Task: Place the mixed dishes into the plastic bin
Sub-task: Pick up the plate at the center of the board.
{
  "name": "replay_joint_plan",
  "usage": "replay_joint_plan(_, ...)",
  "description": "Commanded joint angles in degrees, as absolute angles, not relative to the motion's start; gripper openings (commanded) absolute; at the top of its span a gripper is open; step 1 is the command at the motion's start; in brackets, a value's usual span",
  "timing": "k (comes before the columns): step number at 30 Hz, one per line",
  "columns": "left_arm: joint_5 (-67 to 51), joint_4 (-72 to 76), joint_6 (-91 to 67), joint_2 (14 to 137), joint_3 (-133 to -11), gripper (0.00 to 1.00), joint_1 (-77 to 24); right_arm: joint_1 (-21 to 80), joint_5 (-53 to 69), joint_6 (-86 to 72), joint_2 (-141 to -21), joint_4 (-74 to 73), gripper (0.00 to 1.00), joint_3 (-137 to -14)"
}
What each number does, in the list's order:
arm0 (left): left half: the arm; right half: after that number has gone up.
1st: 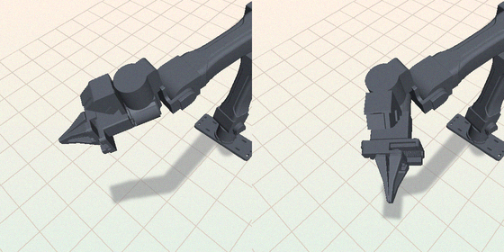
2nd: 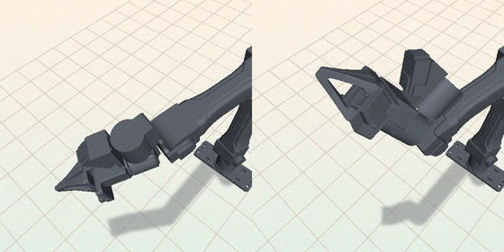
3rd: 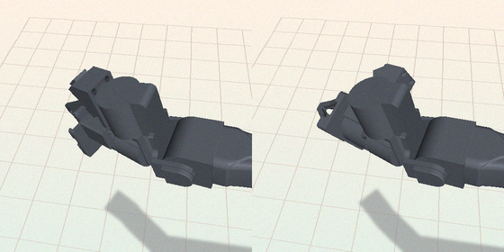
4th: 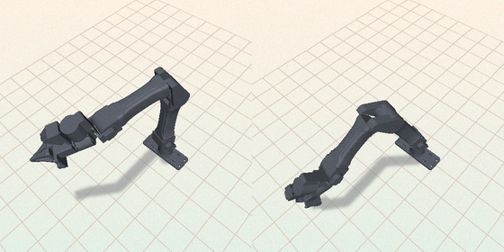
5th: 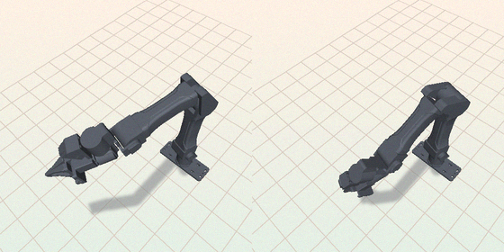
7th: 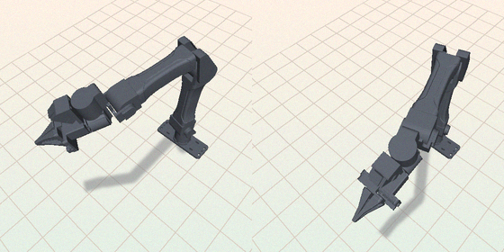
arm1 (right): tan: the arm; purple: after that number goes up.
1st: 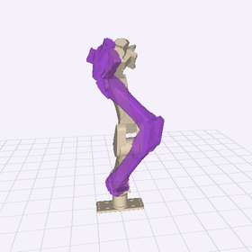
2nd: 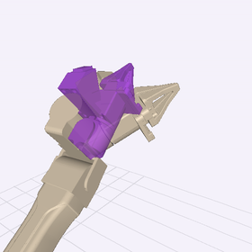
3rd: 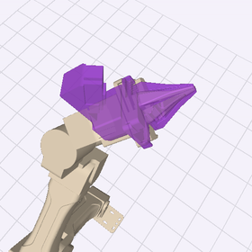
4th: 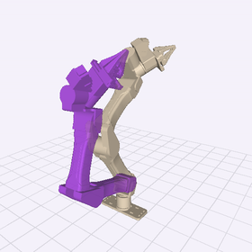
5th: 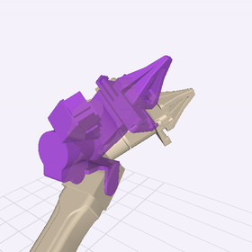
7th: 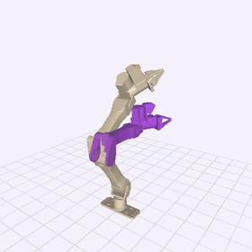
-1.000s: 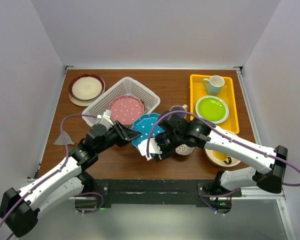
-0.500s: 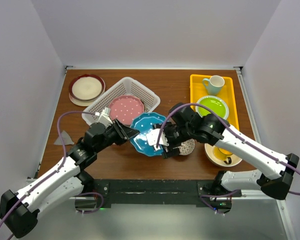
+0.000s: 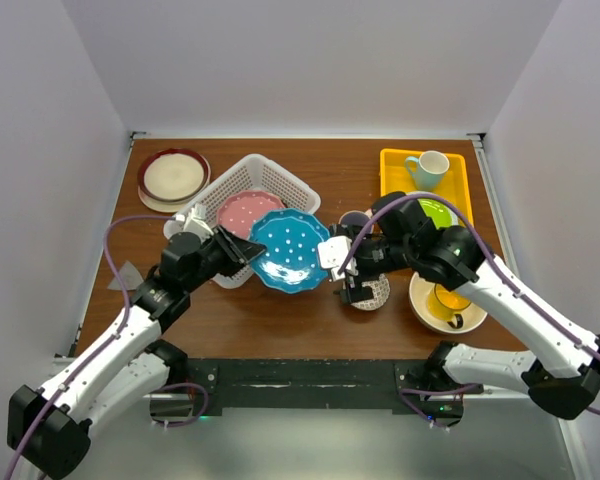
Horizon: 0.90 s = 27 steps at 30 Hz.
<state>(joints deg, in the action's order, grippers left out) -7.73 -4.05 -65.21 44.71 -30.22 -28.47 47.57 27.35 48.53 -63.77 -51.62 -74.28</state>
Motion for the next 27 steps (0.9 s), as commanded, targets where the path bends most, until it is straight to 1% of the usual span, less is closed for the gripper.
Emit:
replay_joint_plan(1,-11.6,6.94,-65.57,44.29,-36.47,0.0,-26.19,45.62,29.71,46.23,-61.62,-48.61,0.91,-73.65)
replay_joint_plan(16,-9.58,4.83,-61.7,46.93,-40.17,0.0,-24.26,40.7,28.21,40.52,-58.89,-43.07,0.94,-69.35)
replay_joint_plan(27,-6.77,3.52,-60.03,47.29,-41.92,0.0,-23.2,38.94,28.12,37.88,-58.01,-40.61,0.95,-66.19)
